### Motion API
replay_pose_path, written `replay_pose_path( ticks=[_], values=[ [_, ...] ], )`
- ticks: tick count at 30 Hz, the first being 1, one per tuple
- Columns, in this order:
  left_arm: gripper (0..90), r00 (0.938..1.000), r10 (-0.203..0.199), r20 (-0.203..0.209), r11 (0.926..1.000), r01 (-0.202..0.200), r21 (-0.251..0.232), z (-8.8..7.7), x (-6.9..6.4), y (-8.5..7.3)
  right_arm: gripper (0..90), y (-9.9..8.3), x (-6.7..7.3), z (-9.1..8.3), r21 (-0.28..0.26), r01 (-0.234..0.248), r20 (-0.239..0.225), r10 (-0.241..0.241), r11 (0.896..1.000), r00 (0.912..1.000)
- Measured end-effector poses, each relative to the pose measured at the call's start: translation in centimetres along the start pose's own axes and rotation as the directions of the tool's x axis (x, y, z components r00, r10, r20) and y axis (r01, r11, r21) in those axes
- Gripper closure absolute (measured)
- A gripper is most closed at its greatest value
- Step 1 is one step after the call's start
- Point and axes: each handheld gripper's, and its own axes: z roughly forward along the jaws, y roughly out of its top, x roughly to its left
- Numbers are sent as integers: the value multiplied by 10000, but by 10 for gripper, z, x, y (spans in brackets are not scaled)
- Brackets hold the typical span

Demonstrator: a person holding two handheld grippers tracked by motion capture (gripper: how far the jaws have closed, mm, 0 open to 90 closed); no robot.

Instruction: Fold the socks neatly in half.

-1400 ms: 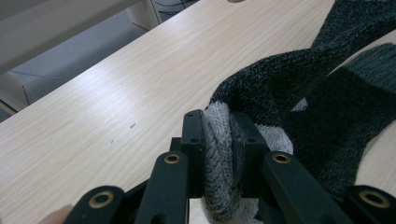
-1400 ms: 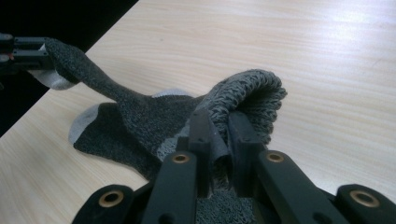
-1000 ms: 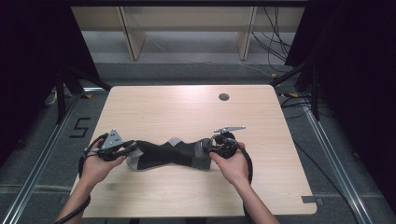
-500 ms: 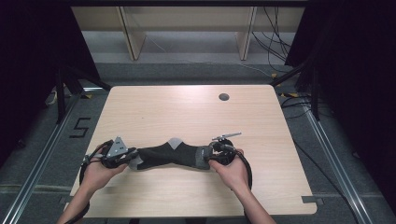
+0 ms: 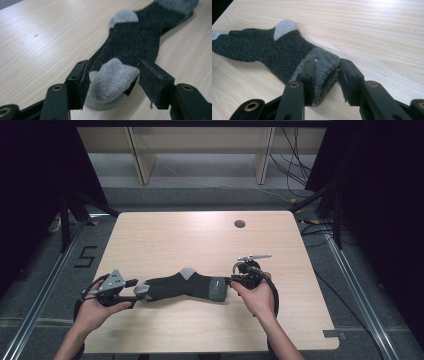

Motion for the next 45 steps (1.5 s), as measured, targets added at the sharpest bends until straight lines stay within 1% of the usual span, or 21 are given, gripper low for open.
replay_pose_path(
  ticks=[2, 5, 6, 7, 8, 10, 11, 12, 13, 14, 17, 18, 19, 20, 22, 27, 28, 31, 39, 41, 45],
  values=[
    [459, 9982, -597, 50, 9980, 598, -212, -5, 4, 3, 671, 0, 4, 0, 288, -433, 94, 430, 9986, 9990],
    [523, 9924, -1228, -121, 9924, 1228, -3, -3, 10, 5, 671, 0, 4, 4, 252, -106, -10, 106, 9996, 9999],
    [542, 9856, -1661, -318, 9861, 1662, 27, 1, 13, 4, 671, 0, 7, 6, 218, -265, -87, 267, 9994, 9996],
    [583, 9605, -2746, -451, 9615, 2747, -53, 5, 18, 4, 672, 3, 8, 9, 338, -334, 54, 332, 9989, 9994],
    [600, 9605, -2746, -451, 9615, 2747, -53, 5, 18, 4, 672, 3, 8, 9, 338, -334, 54, 332, 9989, 9994],
    [610, 9415, -3333, -497, 9427, 3335, -46, 10, 22, 4, 672, 5, 10, 12, 309, -278, -83, 281, 9991, 9996],
    [615, 9397, -3370, -587, 9409, 3383, 140, 13, 22, 4, 671, 6, 10, 14, 331, -204, -16, 205, 9992, 9998],
    [614, 9399, -3355, -628, 9399, 3385, 439, 15, 23, 5, 671, 6, 11, 16, 335, -148, -38, 149, 9993, 9999],
    [609, 9499, -3059, -639, 9437, 3114, 1113, 18, 23, 4, 672, 6, 11, 18, 398, -119, 12, 118, 9991, 9999],
    [599, 9511, -3003, -724, 9400, 3080, 1465, 21, 21, 4, 672, 6, 12, 21, 439, -163, 52, 160, 9989, 9999],
    [574, 9785, -1797, -1014, 9424, 2008, 2675, 29, 15, 0, 672, 4, 11, 26, 542, -57, 46, 55, 9985, 10000],
    [563, 9800, -1751, -941, 9387, 1950, 2843, 30, 14, -2, 672, 2, 13, 28, 584, -402, 107, 397, 9975, 9992],
    [557, 9779, -1898, -882, 9367, 2073, 2824, 32, 13, -5, 673, 1, 8, 31, 530, 51, 120, -57, 9986, 9999],
    [554, 9779, -1898, -882, 9367, 2073, 2824, 32, 13, -5, 673, 1, 8, 31, 530, 51, 120, -57, 9986, 9999],
    [554, 9736, -2107, -874, 9250, 2275, 3042, 31, 15, -5, 675, 0, 7, 33, 667, -122, 150, 112, 9977, 9998],
    [681, 9637, -2567, -737, 9209, 2670, 2840, 31, 18, -3, 680, 0, 5, 33, 718, -80, 126, 71, 9974, 9999],
    [748, 9655, -2469, -831, 9286, 2603, 2645, 31, 17, -2, 693, 0, 4, 34, 713, 112, 160, -124, 9974, 9998],
    [805, 9715, -2247, -760, 9310, 2371, 2777, 30, 16, 0, 735, 0, 3, 36, 760, 325, 159, -338, 9966, 9993],
    [816, 9782, -1888, -864, 9506, 2041, 2337, 21, 13, 13, 845, -2, 1, 37, 912, 598, 179, -616, 9940, 9979],
    [817, 9797, -1792, -903, 9572, 1948, 2140, 19, 13, 16, 886, -1, 4, 37, 1022, 510, 550, -569, 9935, 9969],
    [818, 9841, -1428, -1053, 9694, 1605, 1855, 17, 14, 23, 900, 0, 5, 36, 932, 690, 70, -700, 9933, 9975]
  ],
)
